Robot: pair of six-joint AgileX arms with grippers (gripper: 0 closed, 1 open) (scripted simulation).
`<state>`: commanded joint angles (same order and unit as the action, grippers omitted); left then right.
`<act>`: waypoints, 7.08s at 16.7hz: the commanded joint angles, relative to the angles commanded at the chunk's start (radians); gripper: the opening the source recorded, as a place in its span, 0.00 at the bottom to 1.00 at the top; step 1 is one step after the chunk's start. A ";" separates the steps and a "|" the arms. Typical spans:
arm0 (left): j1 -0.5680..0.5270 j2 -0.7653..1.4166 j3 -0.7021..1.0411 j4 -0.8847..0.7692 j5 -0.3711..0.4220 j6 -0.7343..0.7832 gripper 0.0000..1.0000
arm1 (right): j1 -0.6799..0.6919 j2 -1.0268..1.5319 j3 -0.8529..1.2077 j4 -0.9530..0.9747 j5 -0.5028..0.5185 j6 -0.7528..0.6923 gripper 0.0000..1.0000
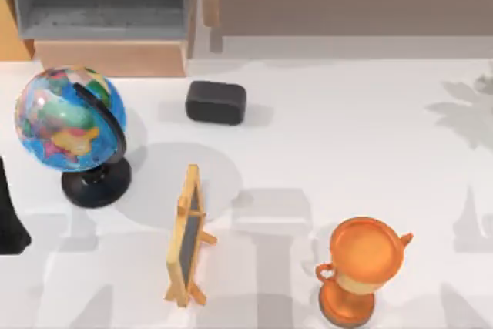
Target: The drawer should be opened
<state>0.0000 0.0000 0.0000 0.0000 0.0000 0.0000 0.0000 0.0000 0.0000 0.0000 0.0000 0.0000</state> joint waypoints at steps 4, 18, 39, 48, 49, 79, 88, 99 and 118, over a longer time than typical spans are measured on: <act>-0.014 0.034 0.022 0.026 -0.017 0.002 1.00 | 0.000 0.000 0.000 0.000 0.000 0.000 1.00; -0.367 1.003 0.461 0.551 -0.358 0.010 1.00 | 0.000 0.000 0.000 0.000 0.000 0.000 1.00; -0.173 1.547 0.719 0.826 -0.211 0.428 1.00 | 0.000 0.000 0.000 0.000 0.000 0.000 1.00; 0.235 2.038 0.955 1.047 0.229 1.175 1.00 | 0.000 0.000 0.000 0.000 0.000 0.000 1.00; 0.271 2.085 0.980 1.070 0.273 1.251 1.00 | 0.000 0.000 0.000 0.000 0.000 0.000 1.00; 0.393 2.334 1.215 1.115 0.440 1.584 0.47 | 0.000 0.000 0.000 0.000 0.000 0.000 1.00; 0.393 2.334 1.215 1.115 0.440 1.584 0.00 | 0.000 0.000 0.000 0.000 0.000 0.000 1.00; 0.425 2.289 1.109 1.165 0.466 1.585 0.00 | 0.000 0.000 0.000 0.000 0.000 0.000 1.00; 0.559 2.118 0.698 1.383 0.599 1.587 0.00 | 0.000 0.000 0.000 0.000 0.000 0.000 1.00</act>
<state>0.5588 2.1176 0.6977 1.3828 0.5991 1.5868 0.0000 0.0000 0.0000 0.0000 0.0000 0.0000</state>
